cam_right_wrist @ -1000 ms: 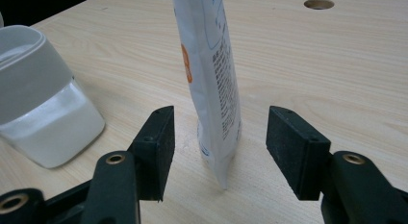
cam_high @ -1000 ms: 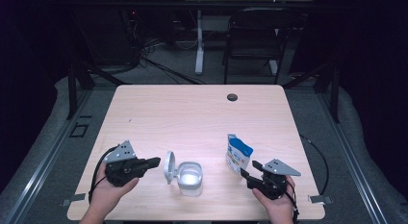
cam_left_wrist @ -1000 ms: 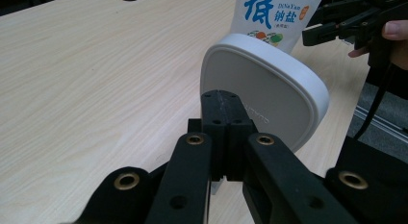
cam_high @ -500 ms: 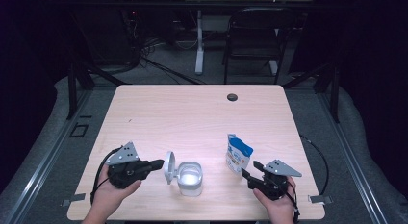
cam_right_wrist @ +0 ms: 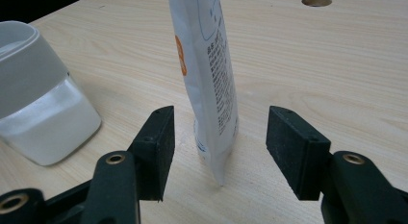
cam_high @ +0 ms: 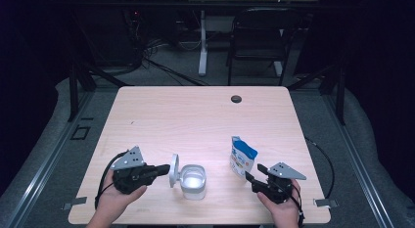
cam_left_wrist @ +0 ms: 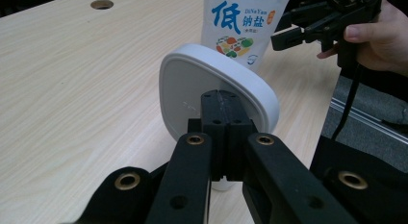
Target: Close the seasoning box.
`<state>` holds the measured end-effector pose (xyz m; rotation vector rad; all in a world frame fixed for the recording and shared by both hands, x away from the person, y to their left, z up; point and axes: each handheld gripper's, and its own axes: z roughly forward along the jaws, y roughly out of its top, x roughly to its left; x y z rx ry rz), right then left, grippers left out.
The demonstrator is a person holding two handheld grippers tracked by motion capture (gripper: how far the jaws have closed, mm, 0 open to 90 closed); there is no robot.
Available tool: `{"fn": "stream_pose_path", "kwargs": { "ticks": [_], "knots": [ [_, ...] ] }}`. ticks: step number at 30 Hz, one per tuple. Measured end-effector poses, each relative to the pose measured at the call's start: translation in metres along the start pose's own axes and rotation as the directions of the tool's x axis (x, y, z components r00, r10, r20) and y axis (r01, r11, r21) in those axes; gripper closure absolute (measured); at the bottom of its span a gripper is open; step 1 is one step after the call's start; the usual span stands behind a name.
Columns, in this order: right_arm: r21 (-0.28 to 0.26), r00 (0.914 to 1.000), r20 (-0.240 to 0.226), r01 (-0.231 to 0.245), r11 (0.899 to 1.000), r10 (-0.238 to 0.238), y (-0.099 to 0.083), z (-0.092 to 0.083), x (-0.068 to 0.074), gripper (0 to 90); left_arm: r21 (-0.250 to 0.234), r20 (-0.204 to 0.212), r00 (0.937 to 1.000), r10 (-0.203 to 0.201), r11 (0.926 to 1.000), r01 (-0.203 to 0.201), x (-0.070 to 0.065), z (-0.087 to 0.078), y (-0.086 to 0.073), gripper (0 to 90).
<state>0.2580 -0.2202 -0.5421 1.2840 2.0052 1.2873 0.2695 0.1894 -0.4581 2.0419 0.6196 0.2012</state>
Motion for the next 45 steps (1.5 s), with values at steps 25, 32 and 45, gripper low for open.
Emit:
{"fn": "stream_pose_path", "kwargs": {
  "ticks": [25, 32, 45],
  "knots": [
    [0.005, 0.9999, -0.010, -0.002, 1.000, 0.002, 0.000, 0.001, 0.000, 43.8, 0.045, 0.012, 0.9997, 0.021, 0.9988, -0.021, -0.009, 0.017, -0.004, 90.0],
    [0.006, 0.9999, -0.011, -0.002, 1.000, 0.002, 0.000, 0.002, 0.000, 43.8, 0.040, 0.002, 0.9999, 0.013, 0.9991, -0.013, -0.005, 0.016, -0.005, 90.0],
    [0.003, 0.9998, -0.017, -0.009, 1.000, 0.009, 0.000, 0.001, 0.000, 43.9, 0.007, -0.044, 0.9983, -0.040, 0.9992, 0.040, 0.009, 0.005, -0.009, 83.2]
  ]
}}
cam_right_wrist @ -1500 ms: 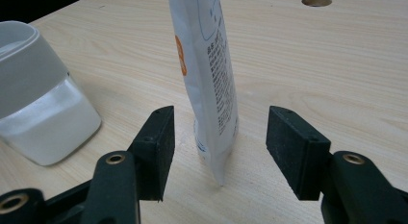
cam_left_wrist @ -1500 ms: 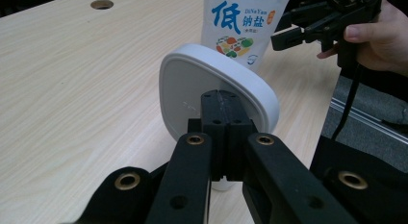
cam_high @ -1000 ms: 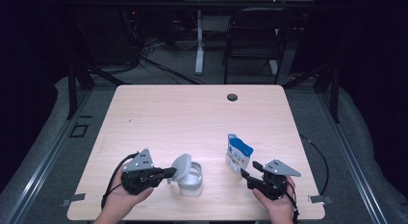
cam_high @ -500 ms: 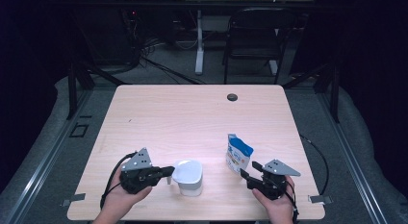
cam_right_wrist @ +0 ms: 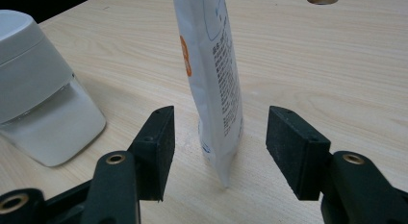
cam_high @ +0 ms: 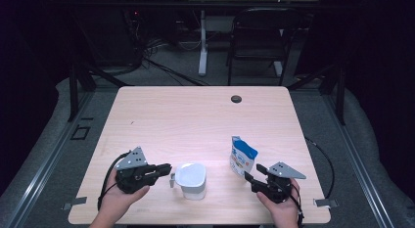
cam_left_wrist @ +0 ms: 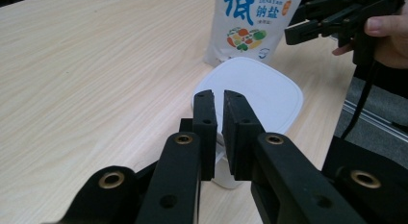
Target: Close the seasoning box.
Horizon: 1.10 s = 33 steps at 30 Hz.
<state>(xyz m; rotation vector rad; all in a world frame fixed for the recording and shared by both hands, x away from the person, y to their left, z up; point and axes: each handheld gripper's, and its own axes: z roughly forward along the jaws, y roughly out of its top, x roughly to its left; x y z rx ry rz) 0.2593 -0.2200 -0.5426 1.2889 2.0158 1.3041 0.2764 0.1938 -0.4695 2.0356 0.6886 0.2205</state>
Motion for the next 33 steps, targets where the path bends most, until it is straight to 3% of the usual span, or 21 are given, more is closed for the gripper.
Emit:
{"fn": "stream_pose_path", "kwargs": {
  "ticks": [6, 9, 12, 16, 24, 33],
  "knots": [
    [-0.001, 1.0000, 0.001, -0.003, 1.000, 0.003, 0.000, -0.001, -0.001, 43.9, -0.007, -0.047, 0.9978, -0.048, 0.9989, 0.047, 0.015, -0.001, -0.009, 73.7],
    [-0.002, 1.0000, 0.003, -0.004, 1.000, 0.004, 0.000, -0.001, -0.002, 43.9, -0.005, -0.080, 0.9938, -0.078, 0.9969, 0.078, 0.024, 0.000, -0.015, 66.3],
    [-0.002, 1.0000, 0.002, -0.004, 1.000, 0.004, 0.000, 0.000, -0.002, 43.9, -0.004, -0.119, 0.9901, -0.074, 0.9972, 0.074, 0.030, 0.001, -0.019, 58.1],
    [0.003, 1.0000, 0.002, -0.003, 1.000, 0.003, 0.000, 0.000, -0.002, 43.9, -0.010, -0.156, 0.9824, -0.104, 0.9946, 0.103, 0.039, 0.003, -0.027, 50.3],
    [0.001, 0.9999, 0.005, -0.011, 1.000, 0.011, -0.001, -0.001, -0.005, 43.9, -0.023, -0.205, 0.9608, -0.187, 0.9823, 0.186, 0.058, 0.003, -0.044, 47.8],
    [-0.001, 0.9996, 0.010, -0.026, 1.000, 0.026, -0.001, -0.003, -0.009, 43.9, -0.058, -0.267, 0.9284, -0.258, 0.9660, 0.252, 0.073, 0.003, -0.063, 47.0]
  ]
}}
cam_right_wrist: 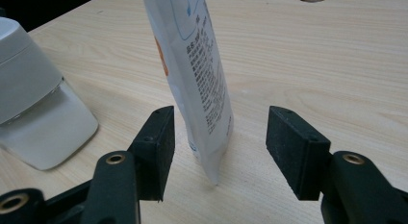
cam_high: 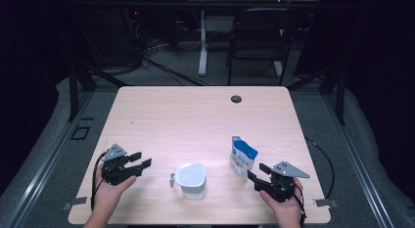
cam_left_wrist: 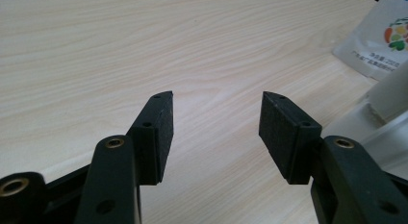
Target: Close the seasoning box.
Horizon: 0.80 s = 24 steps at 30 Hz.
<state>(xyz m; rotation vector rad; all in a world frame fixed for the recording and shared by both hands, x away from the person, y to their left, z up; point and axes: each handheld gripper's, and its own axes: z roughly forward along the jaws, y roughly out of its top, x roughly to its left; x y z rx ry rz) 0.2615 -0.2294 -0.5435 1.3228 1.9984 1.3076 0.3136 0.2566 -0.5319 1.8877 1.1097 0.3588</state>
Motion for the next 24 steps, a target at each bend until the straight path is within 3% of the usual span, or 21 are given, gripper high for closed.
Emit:
{"fn": "stream_pose_path", "kwargs": {
  "ticks": [8, 24],
  "knots": [
    [0.002, 0.9999, 0.001, -0.012, 1.000, 0.012, -0.001, -0.002, -0.003, 43.9, 0.013, -0.057, 0.9965, -0.061, 0.9980, 0.062, 0.011, 0.007, -0.013, 47.0],
    [0.028, 0.9999, -0.014, -0.004, 1.000, 0.004, -0.004, 0.003, -0.003, 44.0, 0.051, -0.066, 0.9964, -0.053, 0.9971, 0.056, 0.008, 0.016, -0.019, 47.0]
  ]
}}
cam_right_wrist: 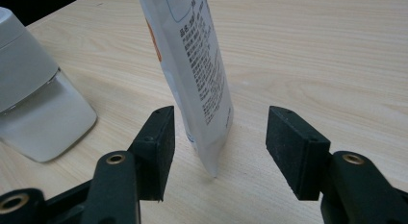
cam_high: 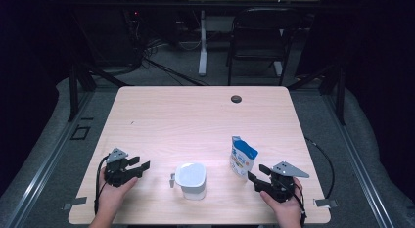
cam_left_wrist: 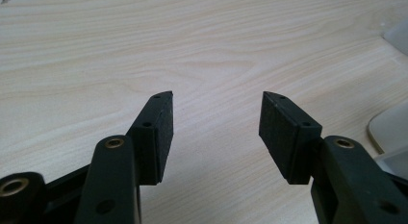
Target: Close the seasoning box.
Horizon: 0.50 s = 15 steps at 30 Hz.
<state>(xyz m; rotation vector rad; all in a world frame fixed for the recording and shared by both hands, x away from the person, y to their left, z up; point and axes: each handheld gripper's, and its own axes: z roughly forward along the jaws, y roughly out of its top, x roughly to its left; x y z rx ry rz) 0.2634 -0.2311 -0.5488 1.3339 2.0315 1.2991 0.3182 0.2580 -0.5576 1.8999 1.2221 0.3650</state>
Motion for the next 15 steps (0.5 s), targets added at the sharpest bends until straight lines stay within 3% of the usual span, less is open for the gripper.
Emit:
{"fn": "stream_pose_path", "kwargs": {
  "ticks": [15],
  "knots": [
    [0.006, 0.9999, -0.010, -0.004, 1.000, 0.004, -0.0015, 0.0033, -0.0001, 43.8, -0.004, 0.004, 0.9999, -0.015, 0.9999, 0.015, 0.0020, -0.0007, -0.0003, 45.9]
  ]
}}
